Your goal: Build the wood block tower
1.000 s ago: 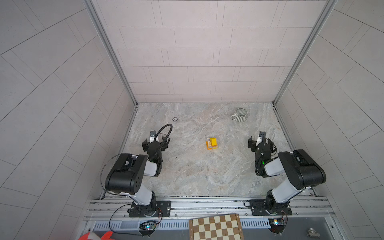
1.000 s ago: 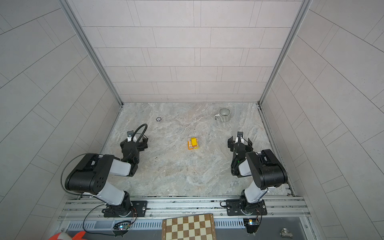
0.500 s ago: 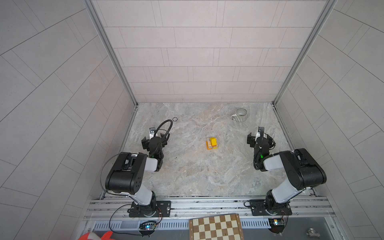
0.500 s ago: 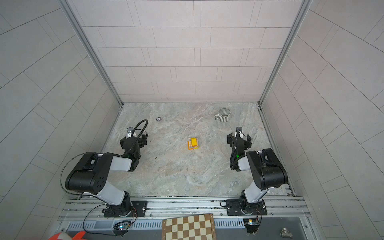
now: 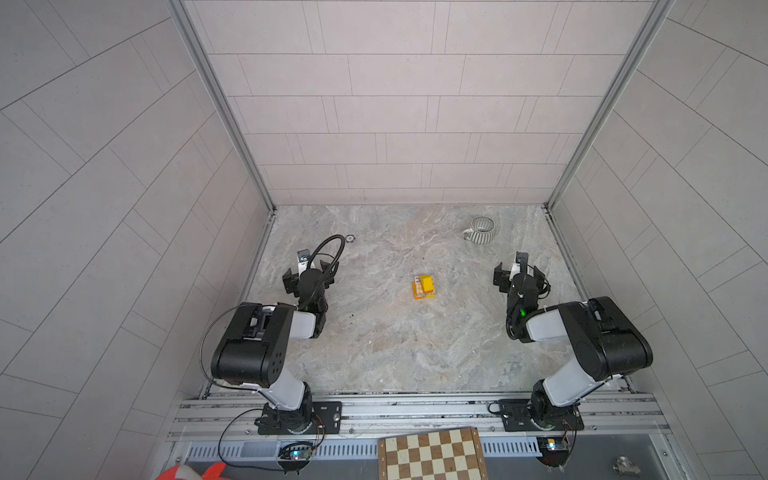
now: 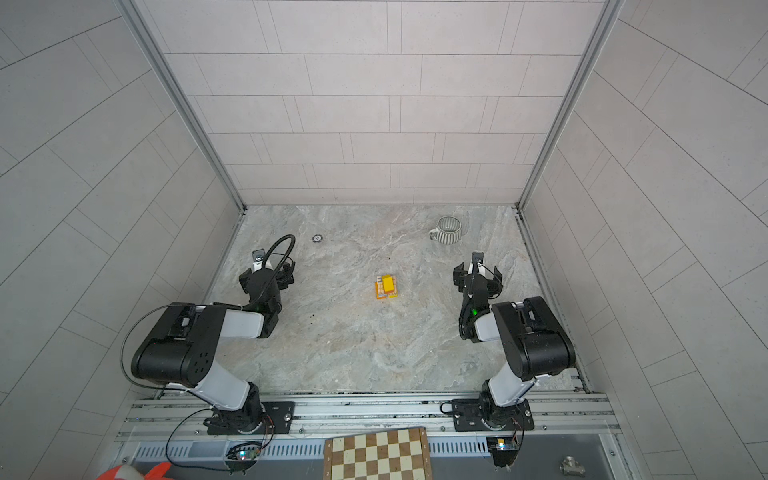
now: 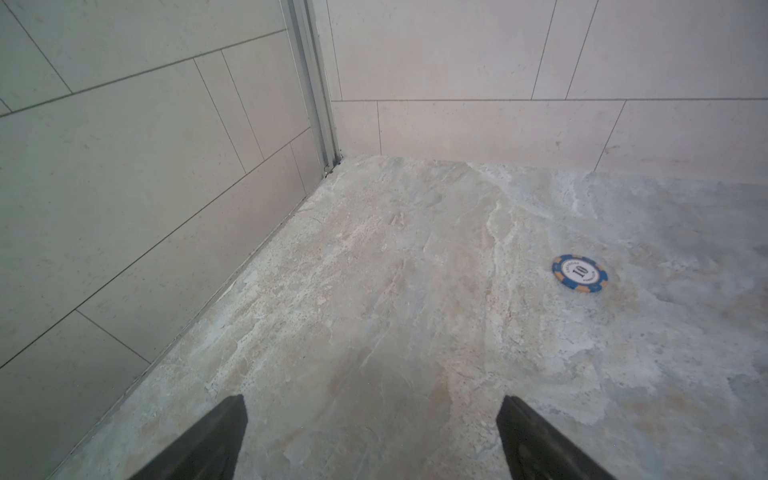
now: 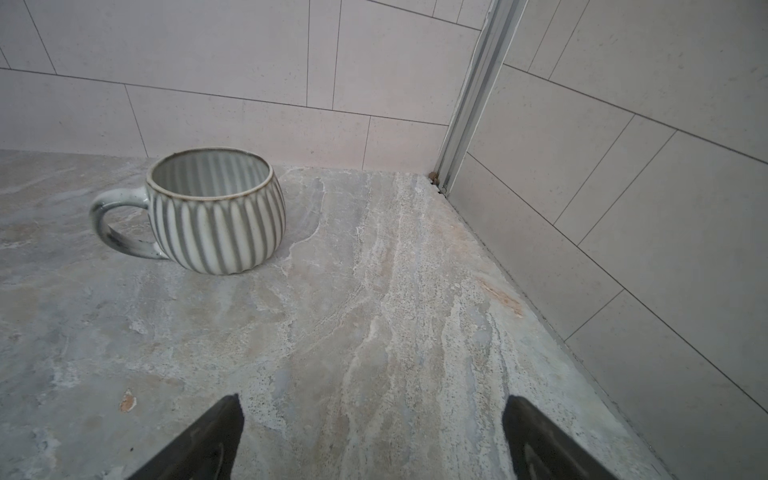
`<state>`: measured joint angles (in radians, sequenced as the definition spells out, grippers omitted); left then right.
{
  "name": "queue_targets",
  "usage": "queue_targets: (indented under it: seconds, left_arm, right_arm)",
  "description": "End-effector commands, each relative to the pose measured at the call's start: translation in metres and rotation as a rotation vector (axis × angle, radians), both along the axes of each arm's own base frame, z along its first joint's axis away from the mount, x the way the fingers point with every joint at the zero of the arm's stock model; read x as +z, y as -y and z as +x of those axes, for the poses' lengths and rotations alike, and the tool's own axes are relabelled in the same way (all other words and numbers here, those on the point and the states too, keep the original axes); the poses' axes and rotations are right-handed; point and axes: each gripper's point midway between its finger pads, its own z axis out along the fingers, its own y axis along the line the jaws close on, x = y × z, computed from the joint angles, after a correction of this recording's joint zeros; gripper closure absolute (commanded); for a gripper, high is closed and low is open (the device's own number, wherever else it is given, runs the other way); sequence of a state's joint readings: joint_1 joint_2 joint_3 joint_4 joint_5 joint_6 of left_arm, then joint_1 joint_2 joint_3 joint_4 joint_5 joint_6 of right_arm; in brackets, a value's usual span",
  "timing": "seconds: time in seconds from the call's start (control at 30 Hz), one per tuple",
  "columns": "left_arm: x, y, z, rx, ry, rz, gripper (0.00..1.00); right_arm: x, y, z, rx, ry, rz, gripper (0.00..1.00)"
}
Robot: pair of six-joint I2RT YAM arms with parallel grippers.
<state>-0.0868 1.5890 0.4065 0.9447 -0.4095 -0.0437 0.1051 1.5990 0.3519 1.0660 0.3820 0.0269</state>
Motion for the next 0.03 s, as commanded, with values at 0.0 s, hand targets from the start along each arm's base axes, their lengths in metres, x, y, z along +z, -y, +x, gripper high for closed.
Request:
queue_targets:
  seconds: [0.0]
  left_arm:
    - [-0.0051, -0.0001, -0.0067, -0.012, -0.013, 0.000, 0.00]
  right_arm:
    - [-0.0051, -0.0005, -0.0062, 0.000, -0.029, -0.012, 0.01]
